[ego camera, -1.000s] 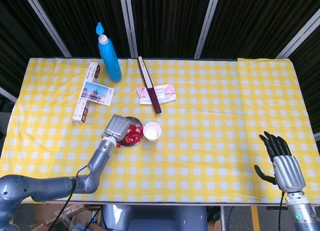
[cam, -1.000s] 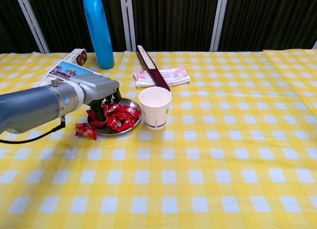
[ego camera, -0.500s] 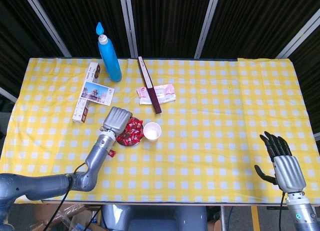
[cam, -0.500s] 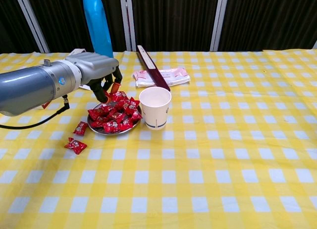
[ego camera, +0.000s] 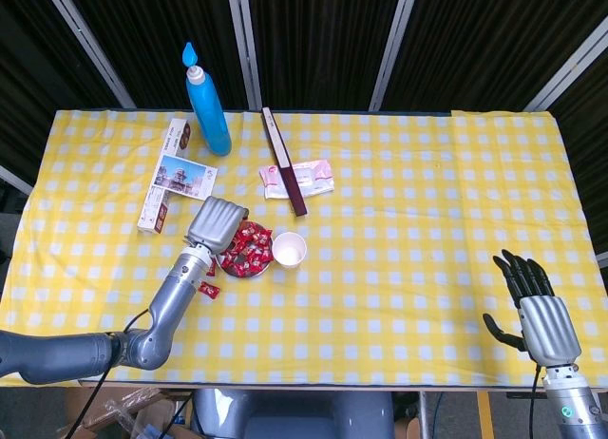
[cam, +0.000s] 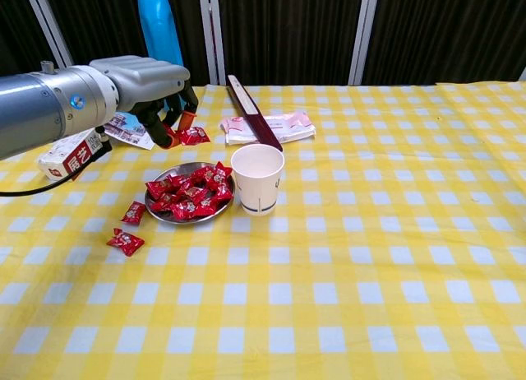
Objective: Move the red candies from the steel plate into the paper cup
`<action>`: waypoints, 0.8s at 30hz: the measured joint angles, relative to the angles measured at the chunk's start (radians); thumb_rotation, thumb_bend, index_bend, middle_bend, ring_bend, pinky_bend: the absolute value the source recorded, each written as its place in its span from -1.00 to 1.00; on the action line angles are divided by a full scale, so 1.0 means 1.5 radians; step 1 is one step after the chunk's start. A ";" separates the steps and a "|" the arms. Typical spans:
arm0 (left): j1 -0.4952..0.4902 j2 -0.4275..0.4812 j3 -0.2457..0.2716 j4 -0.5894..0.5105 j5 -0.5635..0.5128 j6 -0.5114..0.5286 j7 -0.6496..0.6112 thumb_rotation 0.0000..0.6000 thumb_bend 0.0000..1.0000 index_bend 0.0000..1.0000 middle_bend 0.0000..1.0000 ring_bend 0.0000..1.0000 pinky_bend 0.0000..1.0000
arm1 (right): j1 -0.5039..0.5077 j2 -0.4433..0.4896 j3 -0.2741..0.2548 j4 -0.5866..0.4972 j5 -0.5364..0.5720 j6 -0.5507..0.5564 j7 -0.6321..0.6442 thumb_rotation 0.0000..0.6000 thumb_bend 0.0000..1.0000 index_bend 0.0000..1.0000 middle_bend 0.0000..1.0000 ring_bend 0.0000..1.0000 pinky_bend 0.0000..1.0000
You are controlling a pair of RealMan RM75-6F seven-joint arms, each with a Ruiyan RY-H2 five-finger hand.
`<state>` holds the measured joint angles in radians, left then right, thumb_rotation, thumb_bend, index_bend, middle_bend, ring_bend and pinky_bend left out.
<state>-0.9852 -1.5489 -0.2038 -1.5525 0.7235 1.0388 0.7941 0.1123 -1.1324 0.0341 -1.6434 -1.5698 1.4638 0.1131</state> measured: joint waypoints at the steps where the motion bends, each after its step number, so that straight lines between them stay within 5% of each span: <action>1: -0.003 0.002 -0.002 -0.006 -0.001 0.001 0.003 1.00 -0.09 0.26 0.47 0.73 0.89 | 0.000 0.000 0.000 0.000 0.000 0.000 0.000 1.00 -0.22 -1.00 -1.00 -1.00 -1.00; 24: -0.126 -0.050 -0.028 -0.016 -0.137 -0.020 0.124 1.00 -0.09 0.26 0.47 0.73 0.89 | -0.001 0.003 0.001 -0.003 -0.005 0.006 0.016 1.00 -0.22 -1.00 -1.00 -1.00 -1.00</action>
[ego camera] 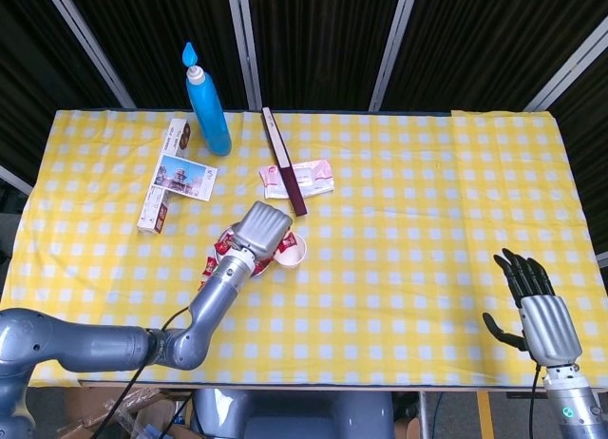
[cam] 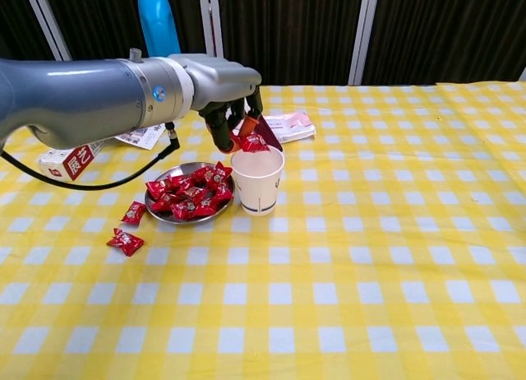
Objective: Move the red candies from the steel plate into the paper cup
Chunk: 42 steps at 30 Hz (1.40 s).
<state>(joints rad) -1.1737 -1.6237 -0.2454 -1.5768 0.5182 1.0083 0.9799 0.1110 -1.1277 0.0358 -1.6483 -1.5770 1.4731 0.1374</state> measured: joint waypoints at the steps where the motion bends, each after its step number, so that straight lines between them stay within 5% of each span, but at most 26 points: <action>1: -0.006 -0.002 0.002 0.000 -0.012 0.000 0.007 1.00 -0.09 0.26 0.47 0.73 0.89 | 0.000 0.000 0.000 0.000 -0.001 0.000 0.001 1.00 -0.22 -1.00 -1.00 -1.00 -1.00; 14: -0.057 -0.025 0.010 0.019 -0.088 0.002 0.046 1.00 -0.12 0.20 0.43 0.73 0.89 | 0.000 0.001 -0.001 -0.002 -0.004 0.002 0.006 1.00 -0.22 -1.00 -1.00 -1.00 -1.00; 42: -0.080 -0.034 0.015 0.029 -0.069 0.020 0.012 1.00 -0.20 -0.01 0.29 0.73 0.89 | -0.001 0.001 -0.006 -0.005 -0.013 0.003 0.006 1.00 -0.22 -1.00 -1.00 -1.00 -1.00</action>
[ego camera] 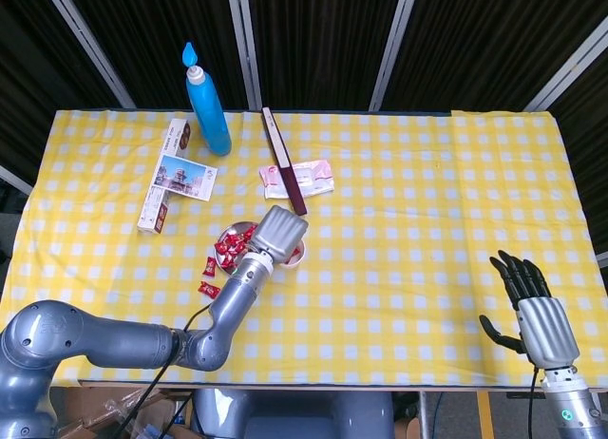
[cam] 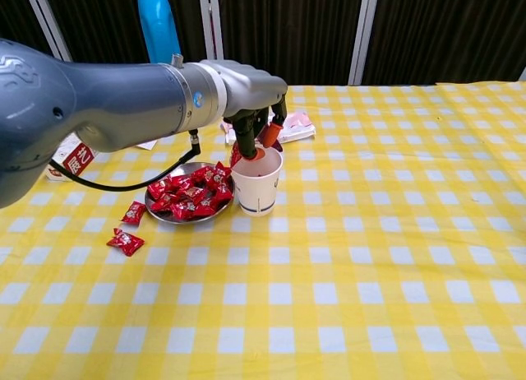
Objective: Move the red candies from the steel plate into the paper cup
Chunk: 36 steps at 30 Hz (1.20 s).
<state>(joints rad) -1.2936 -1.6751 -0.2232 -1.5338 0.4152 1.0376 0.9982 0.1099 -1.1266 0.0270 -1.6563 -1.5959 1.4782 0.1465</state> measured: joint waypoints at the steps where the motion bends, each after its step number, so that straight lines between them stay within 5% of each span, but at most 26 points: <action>1: 0.000 -0.001 0.000 0.002 0.003 0.001 -0.003 1.00 -0.20 -0.01 0.28 0.73 0.89 | 0.000 0.000 0.000 0.000 0.000 0.000 0.000 1.00 -0.22 -1.00 -1.00 -1.00 -1.00; 12: 0.000 -0.021 -0.006 0.028 0.032 0.007 -0.029 1.00 -0.20 -0.02 0.24 0.73 0.89 | 0.000 0.001 -0.001 0.000 -0.002 0.001 0.002 1.00 -0.22 -1.00 -1.00 -1.00 -1.00; 25: 0.009 -0.035 -0.016 0.042 0.083 0.023 -0.065 1.00 -0.28 -0.31 -0.20 0.72 0.89 | 0.000 0.001 -0.001 0.001 -0.003 0.002 0.004 1.00 -0.22 -1.00 -1.00 -1.00 -1.00; 36: 0.064 0.057 0.023 -0.063 0.112 0.055 -0.071 1.00 -0.60 -0.40 -0.29 0.72 0.89 | -0.001 0.002 0.000 0.002 -0.004 0.006 0.004 1.00 -0.23 -1.00 -1.00 -1.00 -1.00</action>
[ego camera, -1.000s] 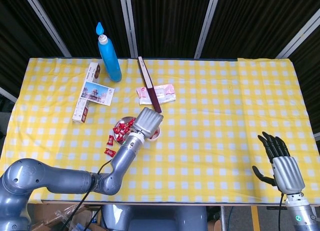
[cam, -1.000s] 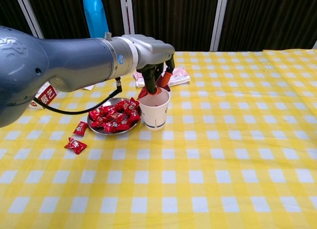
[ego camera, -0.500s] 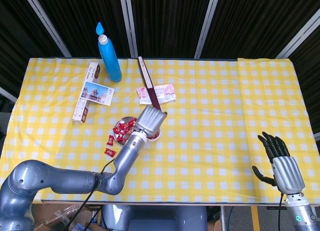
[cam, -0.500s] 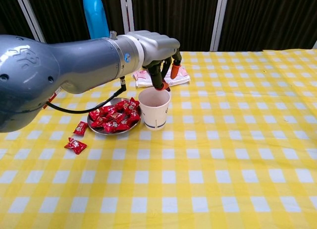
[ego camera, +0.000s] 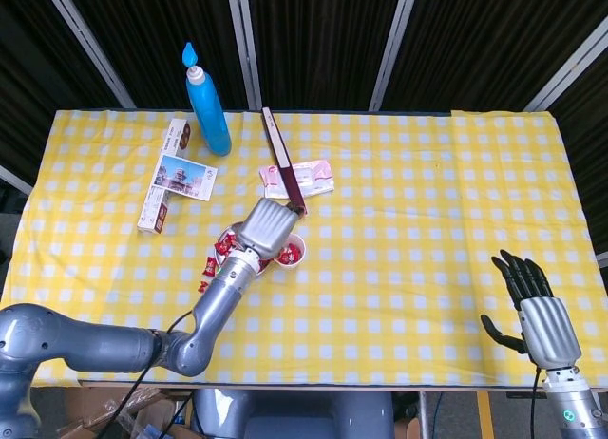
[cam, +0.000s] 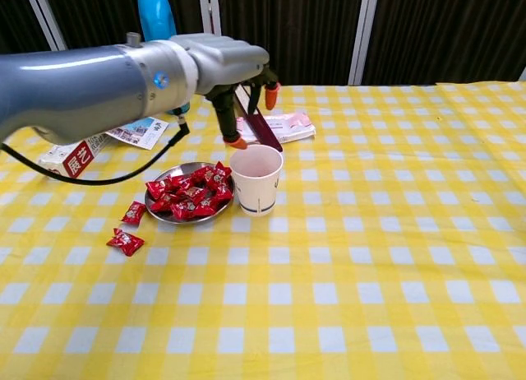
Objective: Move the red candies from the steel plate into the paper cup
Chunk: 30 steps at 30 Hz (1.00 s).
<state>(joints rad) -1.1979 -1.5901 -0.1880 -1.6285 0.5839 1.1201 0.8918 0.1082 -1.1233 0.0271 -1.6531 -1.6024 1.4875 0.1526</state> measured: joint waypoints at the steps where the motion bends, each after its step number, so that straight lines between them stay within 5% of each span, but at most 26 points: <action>1: 0.010 0.016 0.010 -0.013 0.000 0.003 0.001 1.00 -0.61 -0.41 -0.31 0.72 0.89 | 0.000 0.000 0.000 0.000 0.000 0.000 -0.001 1.00 -0.23 -1.00 -1.00 -1.00 -1.00; 13: 0.082 0.068 0.085 -0.023 -0.033 -0.023 -0.019 1.00 -0.61 -0.43 -0.40 0.72 0.89 | -0.001 -0.004 -0.001 0.000 0.000 0.000 -0.013 1.00 -0.23 -1.00 -1.00 -1.00 -1.00; 30: 0.073 -0.034 0.072 0.099 -0.074 -0.074 -0.015 1.00 -0.61 -0.61 -0.64 0.72 0.89 | 0.000 0.001 -0.001 -0.003 0.002 -0.002 -0.002 1.00 -0.23 -1.00 -1.00 -1.00 -1.00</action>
<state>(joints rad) -1.0886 -1.6410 -0.0803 -1.4807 0.4734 1.0084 0.8700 0.1077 -1.1218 0.0260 -1.6580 -1.5990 1.4839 0.1498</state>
